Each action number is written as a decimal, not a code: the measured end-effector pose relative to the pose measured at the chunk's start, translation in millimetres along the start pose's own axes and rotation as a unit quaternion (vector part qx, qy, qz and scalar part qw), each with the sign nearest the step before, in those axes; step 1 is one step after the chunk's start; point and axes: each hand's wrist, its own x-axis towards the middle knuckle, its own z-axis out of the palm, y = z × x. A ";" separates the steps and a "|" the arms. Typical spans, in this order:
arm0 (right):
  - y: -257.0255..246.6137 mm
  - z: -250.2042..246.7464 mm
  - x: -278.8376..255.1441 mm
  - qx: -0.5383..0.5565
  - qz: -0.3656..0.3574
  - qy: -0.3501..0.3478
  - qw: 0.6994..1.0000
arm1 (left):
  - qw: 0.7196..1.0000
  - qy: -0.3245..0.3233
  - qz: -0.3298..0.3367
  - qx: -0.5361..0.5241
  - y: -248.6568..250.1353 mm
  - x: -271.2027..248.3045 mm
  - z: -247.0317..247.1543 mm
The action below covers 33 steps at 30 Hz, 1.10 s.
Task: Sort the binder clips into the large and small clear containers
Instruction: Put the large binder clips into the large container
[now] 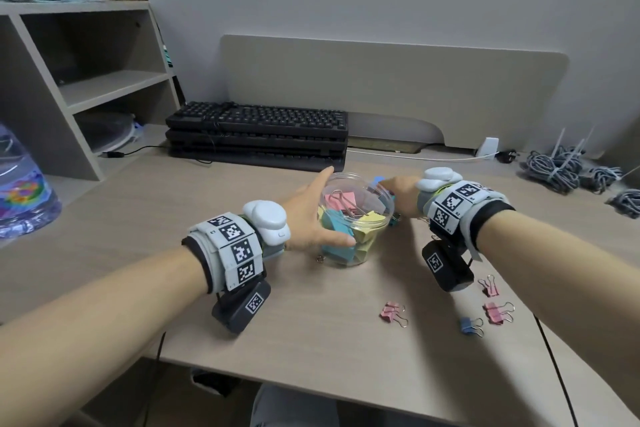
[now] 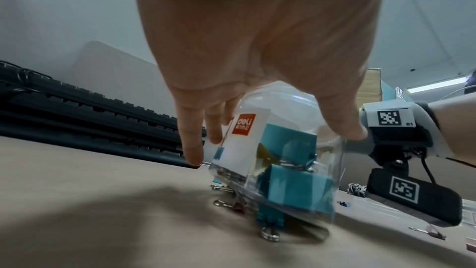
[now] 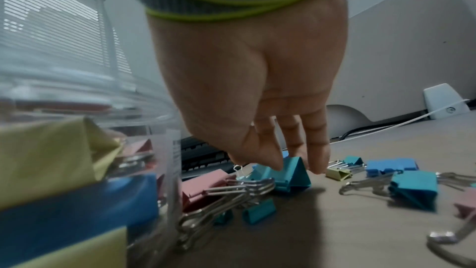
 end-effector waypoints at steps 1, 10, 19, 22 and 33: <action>-0.8 3.9 3.4 -0.030 -0.005 -0.008 1.000 | 1.000 0.002 0.000 0.002 -1.2 1.2 0.4; 6.4 6.7 -3.7 -0.046 0.057 -0.038 0.997 | 0.999 0.030 -0.010 -0.015 -3.5 7.1 4.5; 36.2 -9.2 -37.2 0.110 0.101 0.077 0.986 | 0.999 0.040 -0.022 0.002 1.9 -2.0 6.2; 40.7 -21.0 -44.5 0.171 0.102 0.148 0.969 | 0.999 0.045 -0.026 0.006 2.1 -3.4 7.0; 17.5 -65.5 -77.7 0.403 0.034 0.269 0.874 | 0.998 0.046 -0.037 0.007 8.9 -1.1 7.7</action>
